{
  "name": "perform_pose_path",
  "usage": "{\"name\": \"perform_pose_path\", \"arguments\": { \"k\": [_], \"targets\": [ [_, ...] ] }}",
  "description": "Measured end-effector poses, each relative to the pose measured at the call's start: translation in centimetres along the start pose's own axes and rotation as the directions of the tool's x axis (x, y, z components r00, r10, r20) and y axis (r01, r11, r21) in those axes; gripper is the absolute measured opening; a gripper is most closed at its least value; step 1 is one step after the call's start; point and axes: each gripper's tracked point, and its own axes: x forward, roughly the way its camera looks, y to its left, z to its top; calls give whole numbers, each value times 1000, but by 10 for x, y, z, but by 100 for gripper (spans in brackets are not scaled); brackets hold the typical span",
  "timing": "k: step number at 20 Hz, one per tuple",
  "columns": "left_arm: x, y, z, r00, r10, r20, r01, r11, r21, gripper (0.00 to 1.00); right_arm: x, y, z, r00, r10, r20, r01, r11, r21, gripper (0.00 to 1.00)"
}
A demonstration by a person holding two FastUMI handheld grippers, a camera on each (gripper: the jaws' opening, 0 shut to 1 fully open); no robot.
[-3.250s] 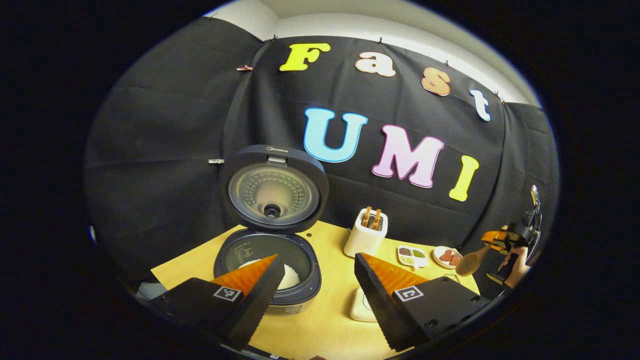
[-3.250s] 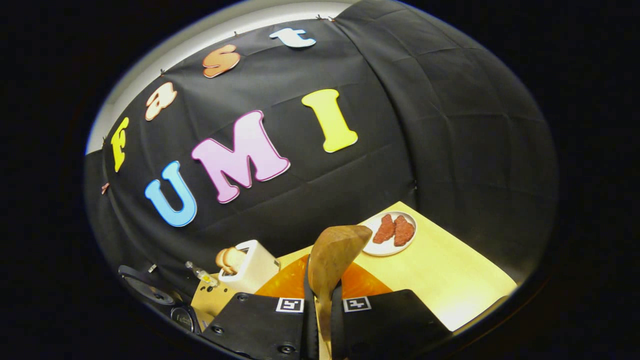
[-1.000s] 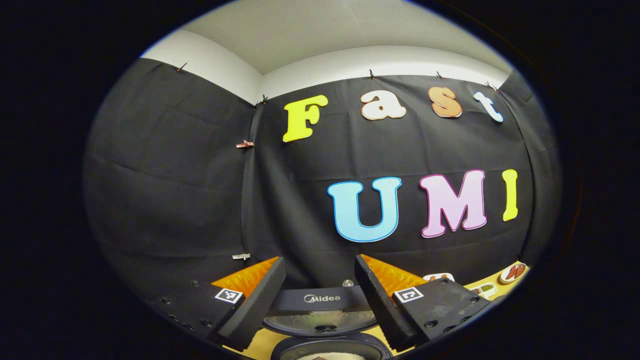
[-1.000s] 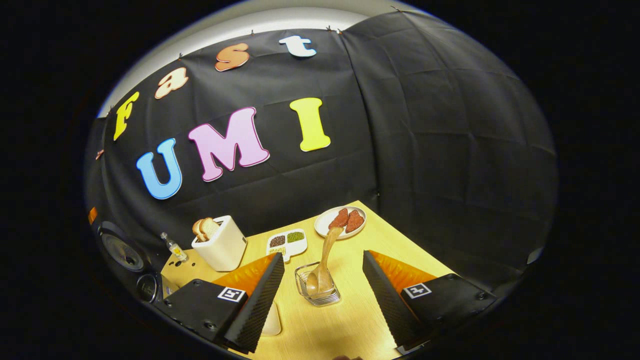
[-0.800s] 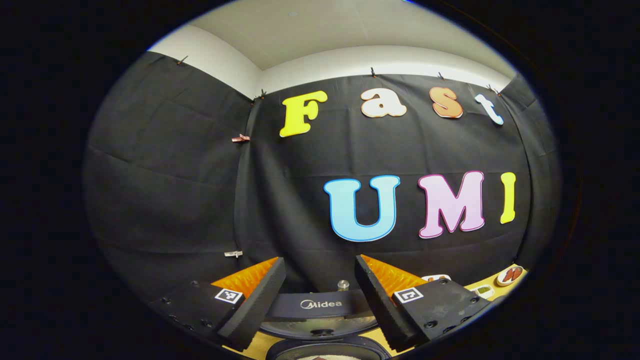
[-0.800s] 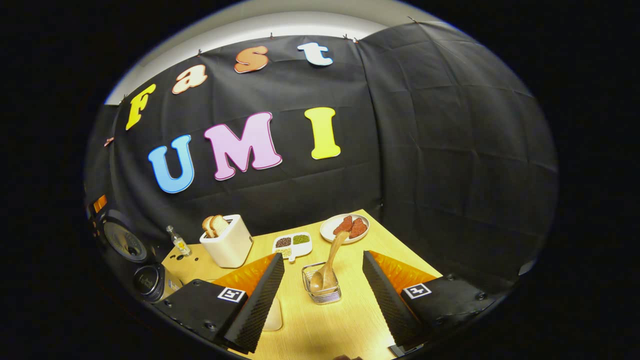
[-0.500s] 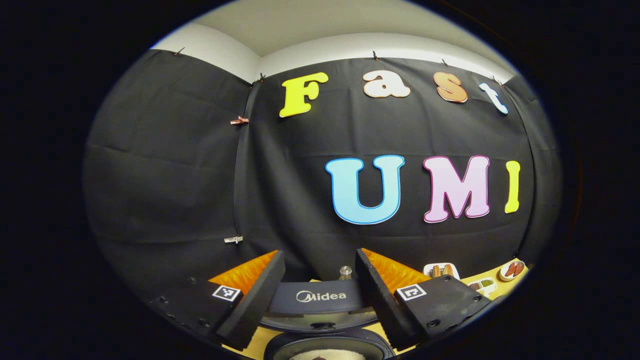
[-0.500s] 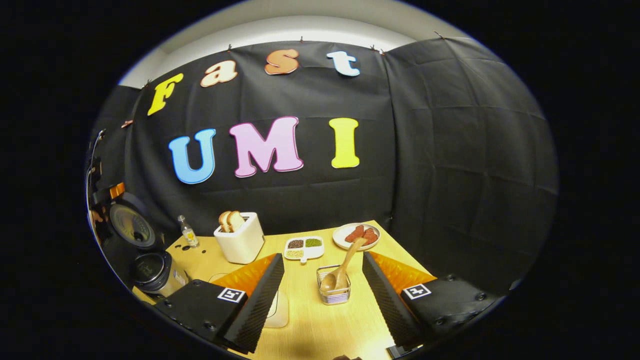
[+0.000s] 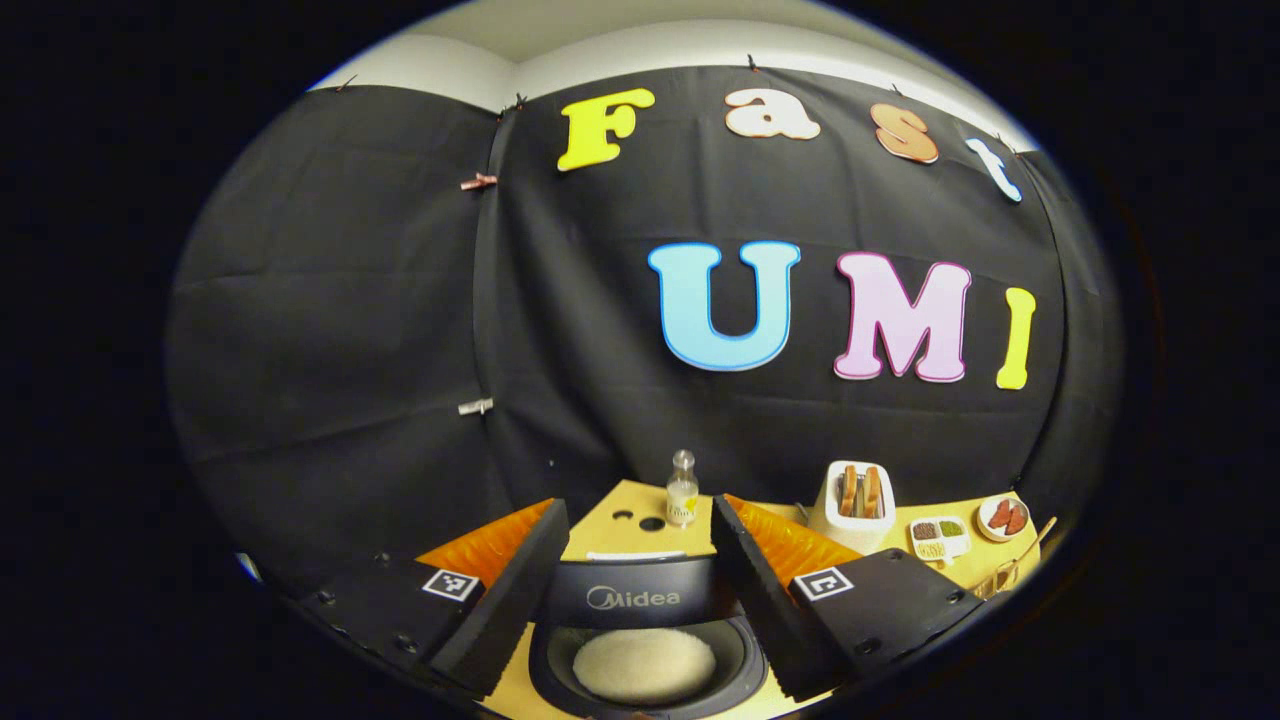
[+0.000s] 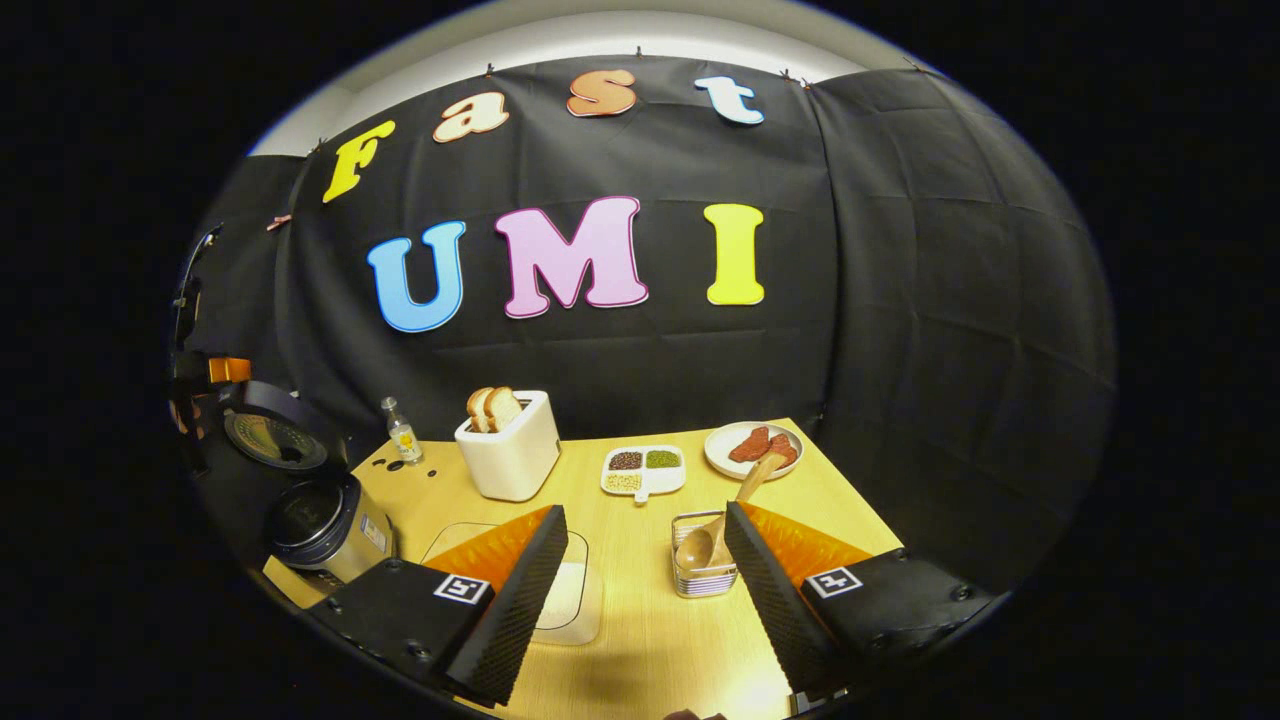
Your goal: Close the left gripper, press the button to open the rice cooker; take a wooden spoon from the chopstick holder with the right hand, scoop a spoonful of rice and pour it into the rice cooker, then put the wooden spoon back into the chopstick holder.
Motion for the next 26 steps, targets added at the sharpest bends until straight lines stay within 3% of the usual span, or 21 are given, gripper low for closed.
{"name": "perform_pose_path", "arguments": {
  "k": [7,16,19,26],
  "targets": [
    [-34,-6,-79,989,13,-150,-15,1000,-16,99,8,3,-18,997,62,-53,-61,998,23,99],
    [-39,-13,-169,976,25,-217,-25,1000,2,99,15,-7,-34,991,90,-100,-89,996,15,99],
    [-38,-13,-185,972,25,-235,-24,1000,9,99,16,-12,-38,990,92,-108,-92,996,6,99],
    [-37,-14,-186,987,9,-157,-6,1000,22,100,16,-30,-41,989,97,-112,-97,995,4,99]
  ]
}}
